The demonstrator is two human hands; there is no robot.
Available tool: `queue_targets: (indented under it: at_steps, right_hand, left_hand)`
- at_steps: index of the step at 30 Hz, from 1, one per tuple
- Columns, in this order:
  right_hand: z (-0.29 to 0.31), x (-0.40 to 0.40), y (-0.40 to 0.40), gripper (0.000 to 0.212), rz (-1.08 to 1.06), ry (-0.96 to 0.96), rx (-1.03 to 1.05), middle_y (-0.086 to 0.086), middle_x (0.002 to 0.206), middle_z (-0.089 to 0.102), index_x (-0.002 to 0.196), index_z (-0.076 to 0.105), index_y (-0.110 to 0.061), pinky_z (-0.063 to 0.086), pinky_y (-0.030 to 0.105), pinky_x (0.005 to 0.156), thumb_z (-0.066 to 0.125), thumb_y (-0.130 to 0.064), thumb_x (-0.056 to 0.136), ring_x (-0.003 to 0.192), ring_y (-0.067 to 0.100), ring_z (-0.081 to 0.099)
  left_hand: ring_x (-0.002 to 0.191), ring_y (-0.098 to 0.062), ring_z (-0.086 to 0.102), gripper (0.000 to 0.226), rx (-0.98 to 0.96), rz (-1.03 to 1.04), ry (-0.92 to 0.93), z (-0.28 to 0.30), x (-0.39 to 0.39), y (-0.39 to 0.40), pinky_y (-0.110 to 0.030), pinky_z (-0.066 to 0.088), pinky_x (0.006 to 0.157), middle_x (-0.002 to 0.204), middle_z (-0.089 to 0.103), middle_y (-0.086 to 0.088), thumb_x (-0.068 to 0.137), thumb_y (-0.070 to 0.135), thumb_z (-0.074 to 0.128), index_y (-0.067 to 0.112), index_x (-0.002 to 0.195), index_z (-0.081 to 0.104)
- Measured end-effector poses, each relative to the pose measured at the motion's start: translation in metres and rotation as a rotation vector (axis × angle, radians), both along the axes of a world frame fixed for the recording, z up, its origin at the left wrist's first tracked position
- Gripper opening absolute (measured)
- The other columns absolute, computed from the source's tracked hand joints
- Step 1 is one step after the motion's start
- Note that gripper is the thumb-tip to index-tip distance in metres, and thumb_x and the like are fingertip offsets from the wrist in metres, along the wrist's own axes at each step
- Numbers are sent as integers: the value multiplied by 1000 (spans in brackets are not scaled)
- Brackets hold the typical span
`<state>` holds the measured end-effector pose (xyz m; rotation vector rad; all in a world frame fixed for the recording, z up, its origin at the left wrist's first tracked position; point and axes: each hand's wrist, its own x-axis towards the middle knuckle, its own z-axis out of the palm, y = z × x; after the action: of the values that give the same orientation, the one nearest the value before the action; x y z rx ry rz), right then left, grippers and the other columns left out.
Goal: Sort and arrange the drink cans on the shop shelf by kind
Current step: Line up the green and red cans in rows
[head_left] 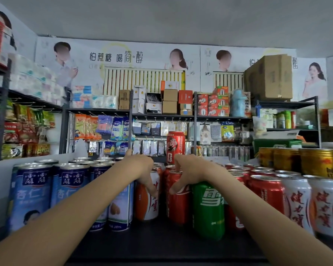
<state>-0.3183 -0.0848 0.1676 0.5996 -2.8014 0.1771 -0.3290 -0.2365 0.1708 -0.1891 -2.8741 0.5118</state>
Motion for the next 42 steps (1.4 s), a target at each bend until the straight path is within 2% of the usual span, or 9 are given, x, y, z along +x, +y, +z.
queue_targets:
  at_steps: [4,7,12,21,27,29,33,37,42]
  right_hand:
    - [1,-2,5,53,92,-44,-210,1,108,56,100,46,-17,51,35,84,82,-31,64,98,22,55]
    - [19,11,12,49,167,-22,-507,4,106,58,96,46,-16,55,34,78,82,-19,63,96,25,59]
    - [76,71,62,50,185,212,-788,6,105,59,100,48,-16,48,22,60,81,-20,63,88,20,60]
    - [54,143,208,45,-45,229,-731,2,91,63,101,55,-18,47,26,63,80,-19,64,81,15,62]
    - [25,136,274,48,-66,168,-664,5,89,67,100,56,-17,50,29,68,83,-18,61,79,18,64]
    - [16,132,284,48,-38,148,-664,2,84,67,100,56,-16,50,28,67,83,-18,60,76,16,64]
    - [3,123,294,45,2,127,-609,3,84,68,96,56,-21,47,25,61,85,-22,60,73,16,64]
    - [-2,116,299,47,47,133,-611,5,84,68,95,57,-18,51,31,66,85,-25,58,76,21,65]
    - [-5,105,289,48,78,142,-598,1,85,69,92,55,-18,55,39,76,85,-29,57,79,19,67]
  left_hand:
    - [84,-16,51,63,52,-77,-25,6,-2,-5,-43,26,103,74,50,6,68,66,63,8,91,54]
    - [101,-18,57,69,199,-182,14,24,3,-11,-35,39,97,106,63,-2,73,61,63,6,115,57]
    - [102,-20,60,37,444,-440,174,53,21,19,-32,47,91,113,64,-3,87,34,61,8,112,63]
    - [101,-21,60,43,461,-704,-31,32,37,192,-33,49,89,110,63,-4,87,41,58,7,113,61]
    - [91,-14,57,51,421,-590,-239,4,41,266,-19,45,73,103,60,1,87,54,49,10,112,56]
    - [93,-19,60,56,441,-527,-195,-3,36,276,-28,49,78,104,63,-2,81,59,55,11,110,59]
    - [74,-15,55,38,452,-484,-50,-3,39,280,-28,48,68,72,56,4,74,56,66,20,68,54]
    - [54,-11,47,54,623,-508,63,22,59,268,-21,36,49,63,54,1,71,54,69,2,72,58]
    - [73,-5,55,40,937,-559,238,67,97,234,-19,39,57,75,61,7,73,51,69,11,75,67]
